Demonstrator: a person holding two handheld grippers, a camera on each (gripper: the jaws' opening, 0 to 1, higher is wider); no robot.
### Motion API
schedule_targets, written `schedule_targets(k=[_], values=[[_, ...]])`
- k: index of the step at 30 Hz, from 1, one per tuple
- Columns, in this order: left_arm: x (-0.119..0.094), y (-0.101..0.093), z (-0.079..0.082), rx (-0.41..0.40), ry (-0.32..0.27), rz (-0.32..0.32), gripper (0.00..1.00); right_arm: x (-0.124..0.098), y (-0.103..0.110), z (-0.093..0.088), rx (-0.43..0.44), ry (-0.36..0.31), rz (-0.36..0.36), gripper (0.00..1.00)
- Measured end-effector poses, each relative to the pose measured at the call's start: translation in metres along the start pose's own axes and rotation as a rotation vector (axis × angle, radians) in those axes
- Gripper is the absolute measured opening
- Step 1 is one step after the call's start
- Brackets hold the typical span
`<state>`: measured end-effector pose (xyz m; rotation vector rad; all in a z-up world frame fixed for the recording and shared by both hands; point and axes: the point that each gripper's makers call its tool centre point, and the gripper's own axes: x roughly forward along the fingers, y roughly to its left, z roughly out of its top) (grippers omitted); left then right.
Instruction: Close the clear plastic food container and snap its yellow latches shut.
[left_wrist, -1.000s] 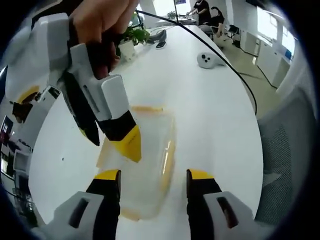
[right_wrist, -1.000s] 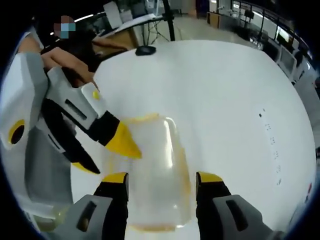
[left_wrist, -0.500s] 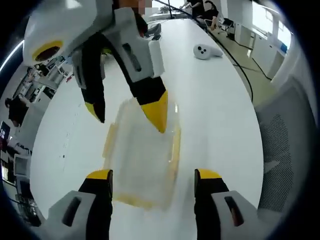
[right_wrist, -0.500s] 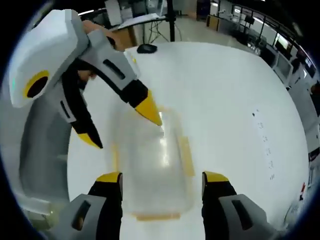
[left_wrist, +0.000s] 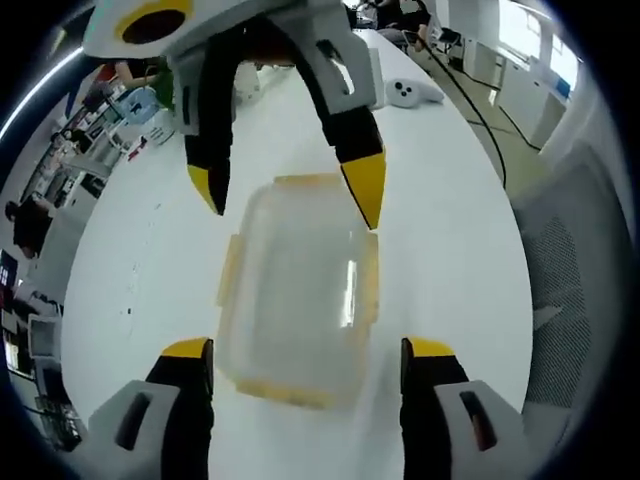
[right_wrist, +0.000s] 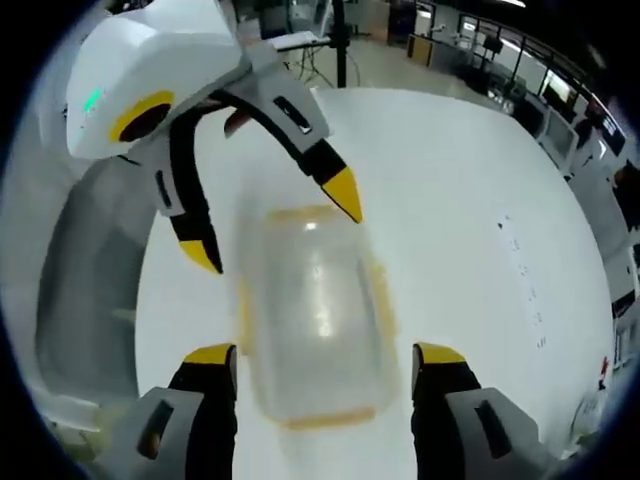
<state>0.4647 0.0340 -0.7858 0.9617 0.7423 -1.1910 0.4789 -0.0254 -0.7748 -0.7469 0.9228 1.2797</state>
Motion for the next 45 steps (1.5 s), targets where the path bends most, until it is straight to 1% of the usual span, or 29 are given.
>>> schedule_targets(k=[7, 13, 17, 24, 29, 31, 33, 35, 38, 41, 45], values=[[0.004, 0.003, -0.005, 0.009, 0.017, -0.006, 0.82, 0.002, 0.007, -0.007, -0.011, 0.012, -0.005, 0.75], [0.007, 0.009, -0.005, 0.020, 0.028, -0.008, 0.87, 0.004, 0.008, -0.009, -0.020, 0.017, -0.020, 0.78], [0.011, 0.012, -0.006, 0.049, 0.043, -0.010, 0.89, 0.009, 0.009, -0.012, -0.033, 0.027, -0.027, 0.81], [0.021, 0.011, -0.009, 0.057, 0.064, -0.027, 0.91, 0.014, 0.007, -0.018, -0.065, 0.043, -0.052, 0.83], [0.026, 0.011, -0.014, 0.061, 0.088, -0.035, 0.91, 0.020, 0.006, -0.026, -0.071, 0.060, -0.060, 0.83], [0.027, 0.010, -0.015, 0.061, 0.089, -0.041, 0.90, 0.021, 0.003, -0.029, -0.080, 0.071, -0.077, 0.83], [0.028, 0.009, -0.017, 0.066, 0.094, -0.045, 0.89, 0.022, 0.005, -0.030, -0.073, 0.073, -0.071, 0.83], [0.029, 0.008, -0.018, 0.069, 0.098, -0.050, 0.89, 0.023, 0.005, -0.030, -0.089, 0.074, -0.079, 0.82], [0.033, 0.007, -0.021, 0.086, 0.108, -0.051, 0.89, 0.024, 0.003, -0.029, -0.087, 0.072, -0.083, 0.81], [0.037, 0.004, -0.023, 0.093, 0.118, -0.061, 0.89, 0.026, 0.002, -0.031, -0.103, 0.084, -0.089, 0.81], [0.038, 0.005, -0.025, 0.098, 0.123, -0.055, 0.89, 0.027, 0.002, -0.032, -0.113, 0.090, -0.088, 0.80]])
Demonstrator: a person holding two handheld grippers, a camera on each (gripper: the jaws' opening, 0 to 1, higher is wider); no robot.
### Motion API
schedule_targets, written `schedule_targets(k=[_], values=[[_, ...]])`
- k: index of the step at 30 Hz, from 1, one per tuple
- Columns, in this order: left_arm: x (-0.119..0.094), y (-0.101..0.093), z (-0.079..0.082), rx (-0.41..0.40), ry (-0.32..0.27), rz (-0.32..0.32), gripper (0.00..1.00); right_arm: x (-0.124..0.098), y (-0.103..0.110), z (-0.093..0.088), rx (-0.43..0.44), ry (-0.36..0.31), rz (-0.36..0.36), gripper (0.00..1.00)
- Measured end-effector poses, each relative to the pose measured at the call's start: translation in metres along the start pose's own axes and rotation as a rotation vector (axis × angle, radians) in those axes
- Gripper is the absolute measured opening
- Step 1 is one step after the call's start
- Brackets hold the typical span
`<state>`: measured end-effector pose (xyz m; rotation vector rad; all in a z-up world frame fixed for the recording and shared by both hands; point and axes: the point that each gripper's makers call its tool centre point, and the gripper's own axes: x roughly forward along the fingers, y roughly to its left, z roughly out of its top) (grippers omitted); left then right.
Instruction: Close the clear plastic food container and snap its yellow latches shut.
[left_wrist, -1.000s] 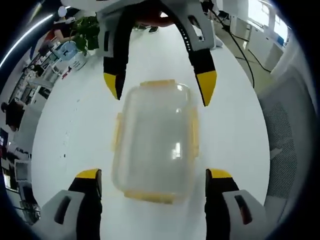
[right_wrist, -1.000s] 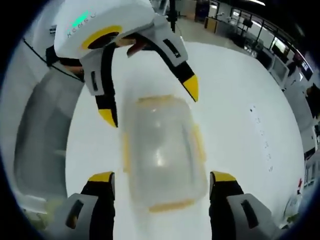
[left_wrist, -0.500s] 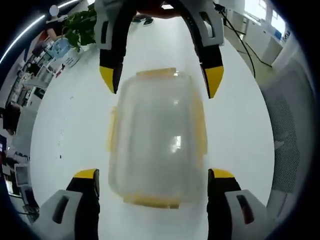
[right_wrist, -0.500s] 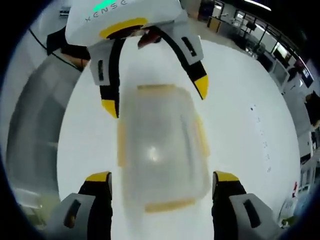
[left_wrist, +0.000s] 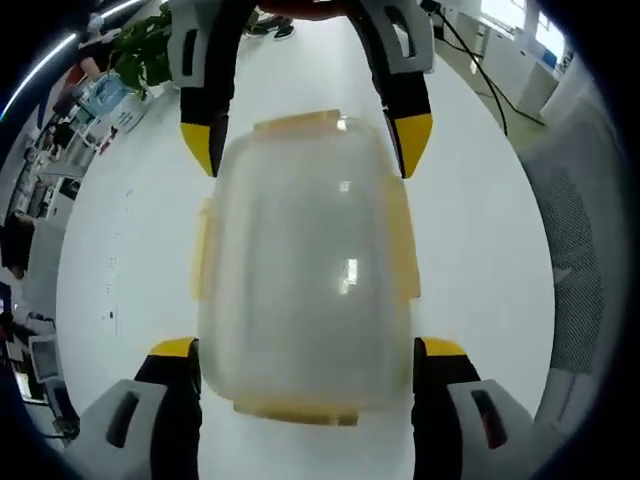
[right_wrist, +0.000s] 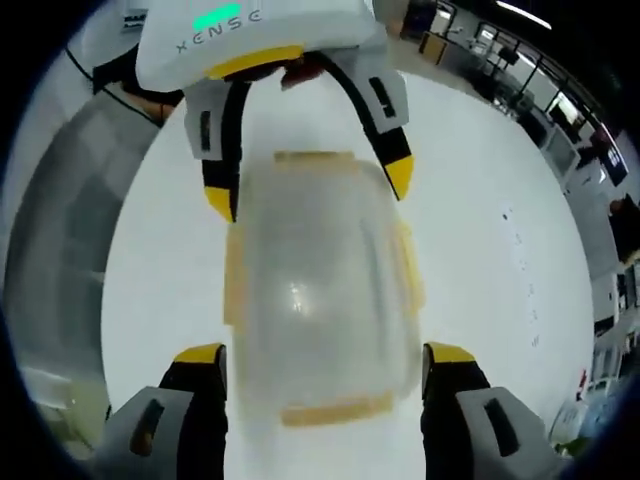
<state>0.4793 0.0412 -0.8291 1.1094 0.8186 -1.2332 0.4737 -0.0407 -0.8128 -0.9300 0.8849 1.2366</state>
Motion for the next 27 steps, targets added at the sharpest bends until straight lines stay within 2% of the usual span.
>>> schedule_targets(k=[6, 12, 18, 27], values=[[0.0028, 0.0020, -0.0044, 0.002, 0.011, -0.001, 0.88, 0.0043, -0.0028, -0.0031, -0.029, 0.016, -0.002, 0.79], [0.0038, 0.0010, -0.0031, -0.029, 0.003, -0.013, 0.88, 0.0048, -0.0020, -0.0027, -0.024, 0.017, 0.004, 0.79], [0.0067, -0.0006, -0.0055, -0.003, 0.024, 0.000, 0.89, 0.0050, -0.0004, -0.0023, -0.012, 0.008, 0.007, 0.79], [0.0049, -0.0038, -0.0069, 0.001, 0.014, -0.004, 0.89, 0.0050, 0.0044, -0.0009, 0.000, 0.009, 0.005, 0.79]])
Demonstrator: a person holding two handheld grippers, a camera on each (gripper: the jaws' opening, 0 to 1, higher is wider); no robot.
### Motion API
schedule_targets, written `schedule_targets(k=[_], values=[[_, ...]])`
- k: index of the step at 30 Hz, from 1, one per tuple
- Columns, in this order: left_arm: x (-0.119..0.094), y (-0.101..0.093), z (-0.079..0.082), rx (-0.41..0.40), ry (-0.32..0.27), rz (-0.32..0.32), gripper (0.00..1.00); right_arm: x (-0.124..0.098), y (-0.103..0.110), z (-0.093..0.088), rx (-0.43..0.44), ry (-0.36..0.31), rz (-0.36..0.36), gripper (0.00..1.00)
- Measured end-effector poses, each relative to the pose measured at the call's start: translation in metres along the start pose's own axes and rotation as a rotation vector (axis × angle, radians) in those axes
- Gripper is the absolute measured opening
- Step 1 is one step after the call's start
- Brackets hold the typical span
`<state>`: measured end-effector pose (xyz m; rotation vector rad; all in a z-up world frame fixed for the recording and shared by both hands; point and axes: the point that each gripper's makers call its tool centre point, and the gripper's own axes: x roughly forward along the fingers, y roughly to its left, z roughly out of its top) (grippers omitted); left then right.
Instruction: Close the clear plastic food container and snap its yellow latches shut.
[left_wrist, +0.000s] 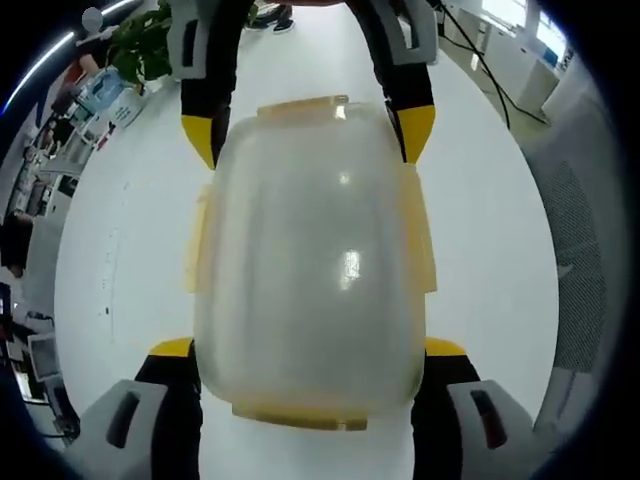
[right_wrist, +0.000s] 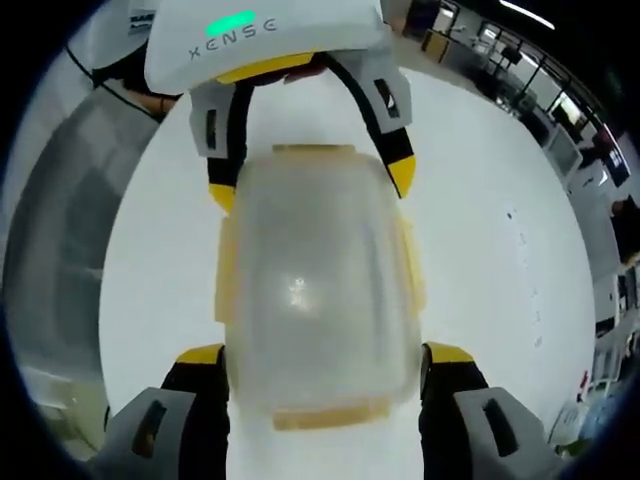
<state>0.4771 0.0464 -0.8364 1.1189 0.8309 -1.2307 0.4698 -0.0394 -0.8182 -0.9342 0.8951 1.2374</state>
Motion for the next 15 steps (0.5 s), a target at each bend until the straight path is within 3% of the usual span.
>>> schedule_targets(k=[15], values=[[-0.006, -0.016, -0.007, 0.001, -0.007, -0.003, 0.89, 0.002, 0.017, 0.008, 0.004, 0.025, -0.003, 0.78]])
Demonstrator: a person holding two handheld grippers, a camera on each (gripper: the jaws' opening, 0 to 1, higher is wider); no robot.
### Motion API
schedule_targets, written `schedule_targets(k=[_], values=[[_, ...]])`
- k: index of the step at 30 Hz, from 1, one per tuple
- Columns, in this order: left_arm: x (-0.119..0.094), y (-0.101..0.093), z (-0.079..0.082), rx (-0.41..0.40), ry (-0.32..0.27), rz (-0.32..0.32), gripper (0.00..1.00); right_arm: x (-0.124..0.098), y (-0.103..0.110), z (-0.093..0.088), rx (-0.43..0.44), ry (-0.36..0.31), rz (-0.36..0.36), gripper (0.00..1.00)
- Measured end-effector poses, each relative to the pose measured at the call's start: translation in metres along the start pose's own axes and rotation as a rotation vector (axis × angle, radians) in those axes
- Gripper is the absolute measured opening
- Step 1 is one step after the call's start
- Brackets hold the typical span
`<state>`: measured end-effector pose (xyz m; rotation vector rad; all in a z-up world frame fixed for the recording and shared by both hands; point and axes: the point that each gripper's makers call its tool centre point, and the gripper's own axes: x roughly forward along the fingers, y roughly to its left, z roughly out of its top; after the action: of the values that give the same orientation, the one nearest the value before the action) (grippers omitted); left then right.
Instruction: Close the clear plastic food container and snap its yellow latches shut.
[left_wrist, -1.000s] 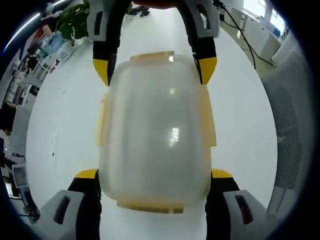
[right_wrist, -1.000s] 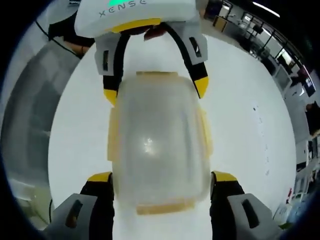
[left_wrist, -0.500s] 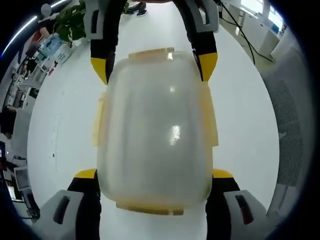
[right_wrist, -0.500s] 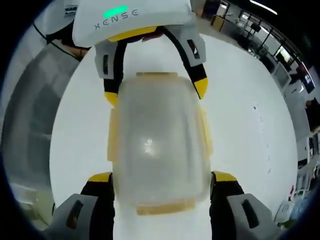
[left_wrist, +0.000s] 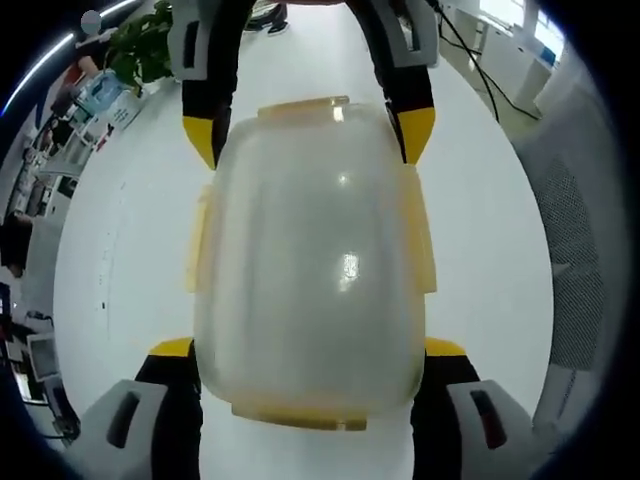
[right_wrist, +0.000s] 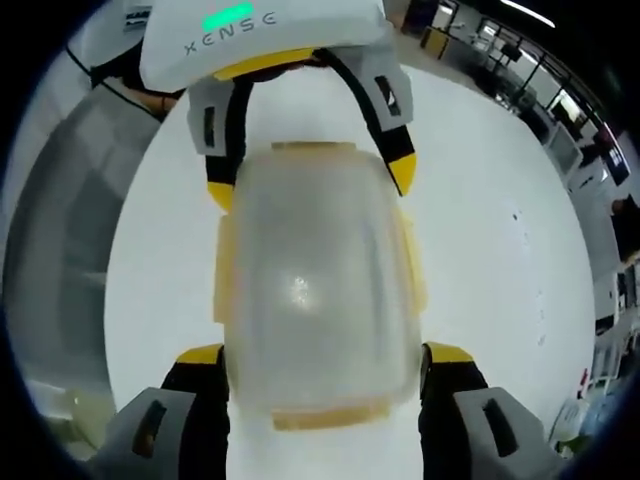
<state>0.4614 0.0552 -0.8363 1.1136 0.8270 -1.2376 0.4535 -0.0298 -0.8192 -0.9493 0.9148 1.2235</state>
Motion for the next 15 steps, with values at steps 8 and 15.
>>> schedule_targets(k=[8, 15], values=[[-0.005, -0.011, -0.008, -0.007, -0.008, 0.001, 0.89, 0.003, 0.011, 0.008, -0.006, 0.011, 0.005, 0.78], [-0.007, -0.015, -0.014, -0.007, -0.007, 0.001, 0.89, 0.005, 0.017, 0.014, -0.006, 0.026, 0.007, 0.78]])
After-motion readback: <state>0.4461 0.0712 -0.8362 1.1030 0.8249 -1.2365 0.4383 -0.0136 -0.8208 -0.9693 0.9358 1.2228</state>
